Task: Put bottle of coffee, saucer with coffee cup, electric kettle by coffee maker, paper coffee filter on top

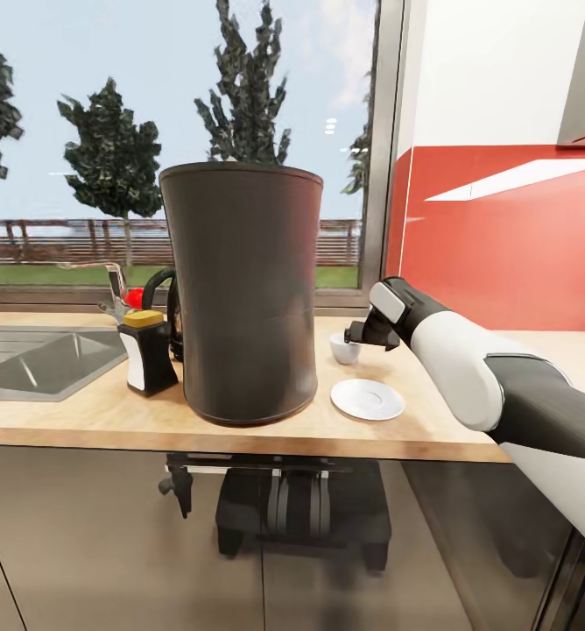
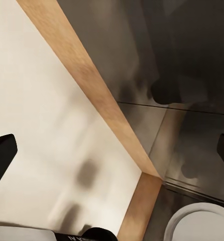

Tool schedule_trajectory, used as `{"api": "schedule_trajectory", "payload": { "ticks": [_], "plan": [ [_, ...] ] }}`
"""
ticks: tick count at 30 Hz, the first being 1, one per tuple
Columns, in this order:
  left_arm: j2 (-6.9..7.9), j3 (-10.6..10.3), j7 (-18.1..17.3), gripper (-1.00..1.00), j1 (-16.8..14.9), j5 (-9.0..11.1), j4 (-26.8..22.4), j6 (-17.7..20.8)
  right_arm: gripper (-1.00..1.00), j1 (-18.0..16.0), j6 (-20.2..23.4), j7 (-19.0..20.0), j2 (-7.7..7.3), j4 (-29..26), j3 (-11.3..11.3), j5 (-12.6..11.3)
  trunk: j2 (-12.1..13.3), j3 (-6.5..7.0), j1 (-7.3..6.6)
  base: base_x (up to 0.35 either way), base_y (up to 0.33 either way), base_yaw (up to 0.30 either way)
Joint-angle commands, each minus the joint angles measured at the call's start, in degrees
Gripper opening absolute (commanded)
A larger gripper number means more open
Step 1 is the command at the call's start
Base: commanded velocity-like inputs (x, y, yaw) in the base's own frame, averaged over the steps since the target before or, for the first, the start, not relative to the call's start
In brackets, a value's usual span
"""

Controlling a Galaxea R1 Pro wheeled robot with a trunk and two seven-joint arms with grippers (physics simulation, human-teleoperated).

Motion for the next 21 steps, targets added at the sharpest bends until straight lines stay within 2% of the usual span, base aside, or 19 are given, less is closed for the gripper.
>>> {"api": "schedule_trajectory", "payload": {
  "ticks": [1, 21],
  "plan": [
    [0.01, 0.4, -0.2, 1.0, 0.0, -0.2, 0.0, 0.6, 1.0, 0.0, 0.1, -0.6, 0.03, -0.1, -0.4, -0.3, 0.0, -0.07, -0.01, 0.0, 0.0, 0.0],
    [0.01, 0.4, -0.2, 1.0, 0.0, -0.2, 0.0, 0.6, 1.0, 0.8, 0.0, -0.6, 0.03, 0.0, -0.4, -0.3, 0.0, -0.07, -0.01, 0.0, 0.0, 0.0]
  ]
}}
